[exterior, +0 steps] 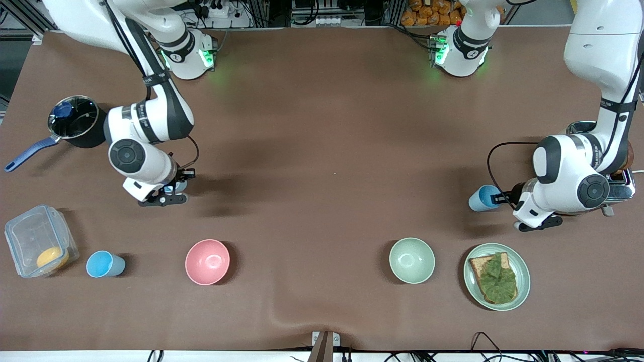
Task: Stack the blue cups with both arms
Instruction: 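Lift the cups and carry both toward the table center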
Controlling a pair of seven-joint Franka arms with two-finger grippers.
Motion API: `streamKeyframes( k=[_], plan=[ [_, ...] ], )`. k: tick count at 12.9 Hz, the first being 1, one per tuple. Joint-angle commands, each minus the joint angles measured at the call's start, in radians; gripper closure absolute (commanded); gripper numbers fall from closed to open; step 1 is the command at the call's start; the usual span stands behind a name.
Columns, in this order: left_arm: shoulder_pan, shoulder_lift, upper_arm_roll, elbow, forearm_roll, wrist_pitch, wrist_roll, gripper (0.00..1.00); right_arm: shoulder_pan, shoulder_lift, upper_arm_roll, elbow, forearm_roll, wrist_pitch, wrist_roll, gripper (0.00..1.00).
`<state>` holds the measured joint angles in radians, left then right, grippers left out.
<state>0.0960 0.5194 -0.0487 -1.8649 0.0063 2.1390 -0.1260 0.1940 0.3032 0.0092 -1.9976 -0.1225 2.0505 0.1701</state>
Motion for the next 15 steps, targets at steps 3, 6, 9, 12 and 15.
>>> streamKeyframes(
  k=[3,6,9,12,15],
  plan=[
    [-0.002,0.004,0.0,0.009,0.0,-0.001,-0.023,1.0,0.114,0.01,0.009,0.201,0.067,-0.191,0.075,1.0],
    [-0.002,0.001,-0.002,0.004,0.0,-0.001,-0.024,1.0,0.214,0.039,0.009,0.227,0.243,-0.175,0.204,1.0],
    [-0.013,-0.004,0.0,0.0,0.0,-0.001,-0.043,1.0,0.321,0.112,0.009,0.316,0.348,-0.112,0.401,1.0],
    [-0.01,-0.057,0.0,-0.029,0.001,-0.007,-0.046,1.0,0.428,0.2,0.009,0.381,0.363,-0.018,0.61,1.0],
    [-0.001,-0.194,-0.002,-0.108,0.001,-0.027,-0.046,1.0,0.522,0.252,0.009,0.384,0.359,0.111,0.783,1.0]
  ],
)
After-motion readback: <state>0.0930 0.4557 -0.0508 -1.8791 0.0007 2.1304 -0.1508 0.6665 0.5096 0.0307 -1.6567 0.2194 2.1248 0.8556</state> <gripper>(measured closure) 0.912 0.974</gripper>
